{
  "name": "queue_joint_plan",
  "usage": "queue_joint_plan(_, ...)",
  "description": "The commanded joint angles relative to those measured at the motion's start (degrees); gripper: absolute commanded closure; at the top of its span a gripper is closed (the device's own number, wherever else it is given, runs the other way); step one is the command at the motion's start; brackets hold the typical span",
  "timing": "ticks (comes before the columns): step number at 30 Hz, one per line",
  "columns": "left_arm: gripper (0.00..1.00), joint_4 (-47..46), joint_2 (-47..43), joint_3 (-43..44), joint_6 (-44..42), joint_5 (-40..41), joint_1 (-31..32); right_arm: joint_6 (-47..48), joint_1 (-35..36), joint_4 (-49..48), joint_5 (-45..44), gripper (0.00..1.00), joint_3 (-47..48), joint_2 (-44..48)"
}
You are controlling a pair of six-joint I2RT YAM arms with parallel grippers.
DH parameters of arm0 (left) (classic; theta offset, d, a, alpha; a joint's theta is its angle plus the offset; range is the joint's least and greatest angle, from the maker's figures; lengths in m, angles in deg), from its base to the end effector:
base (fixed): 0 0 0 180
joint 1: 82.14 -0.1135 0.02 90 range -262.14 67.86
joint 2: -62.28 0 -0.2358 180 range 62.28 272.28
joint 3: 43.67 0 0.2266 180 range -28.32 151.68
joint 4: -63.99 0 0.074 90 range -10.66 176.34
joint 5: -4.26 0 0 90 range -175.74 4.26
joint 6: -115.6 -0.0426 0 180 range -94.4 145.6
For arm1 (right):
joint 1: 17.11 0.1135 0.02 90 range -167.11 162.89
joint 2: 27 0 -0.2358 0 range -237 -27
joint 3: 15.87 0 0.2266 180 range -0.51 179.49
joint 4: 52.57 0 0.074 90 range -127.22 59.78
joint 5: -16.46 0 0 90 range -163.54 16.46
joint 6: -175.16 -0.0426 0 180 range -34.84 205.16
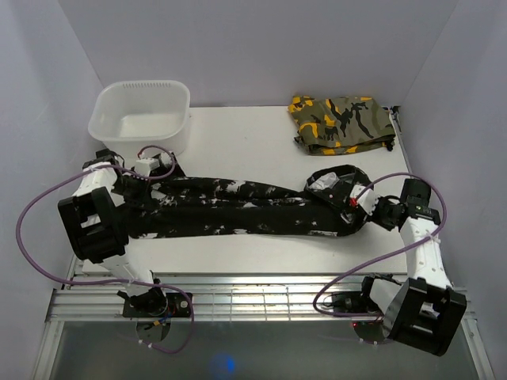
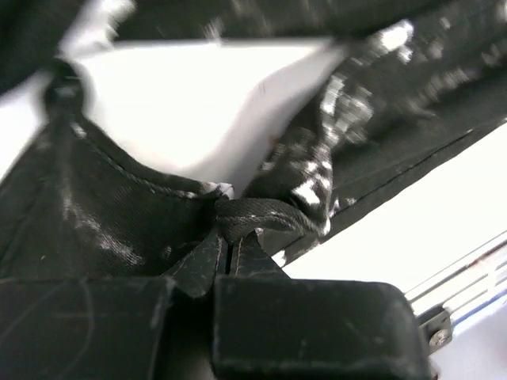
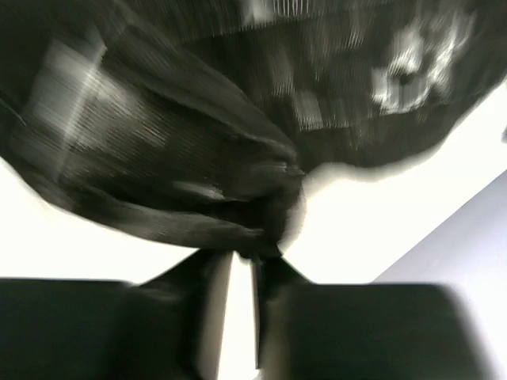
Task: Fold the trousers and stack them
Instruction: Flatten the trousers out
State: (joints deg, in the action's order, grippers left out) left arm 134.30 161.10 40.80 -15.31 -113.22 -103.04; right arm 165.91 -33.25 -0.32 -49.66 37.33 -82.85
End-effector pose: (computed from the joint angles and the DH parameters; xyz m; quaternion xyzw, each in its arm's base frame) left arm 0.2743 0.0837 0.1790 0.1795 0.9537 -0.1803 0.1607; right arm 0.1767 -0.0332 0.2058 -0.5513 0.7551 -0.0899 0.3433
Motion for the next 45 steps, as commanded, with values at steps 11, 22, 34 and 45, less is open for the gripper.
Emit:
queue_joint_plan(11, 0.80, 7.27, -7.16, -2.85, -16.22, -0.55, -2.47, -7.37, -14.18, 21.71, -2.27, 0.11, 29.73, -16.83)
queue_joint_plan(22, 0.21, 7.01, -13.48, -1.01, -11.48, -7.40, -2.03, -37.72, 12.39, 16.32, -0.58, 0.16, 34.32, -18.06)
queue_joint_plan(34, 0.21, 3.23, -17.79, -11.20, -8.67, -5.21, 1.22, -47.35, 41.88, 1.59, -25.36, 0.10, 35.45, -32.55)
queue_joint_plan(45, 0.43, -3.54, -14.19, -17.44, -7.69, 3.13, 1.39, -46.39, 37.95, -0.69, -33.98, 0.92, 32.91, -32.06)
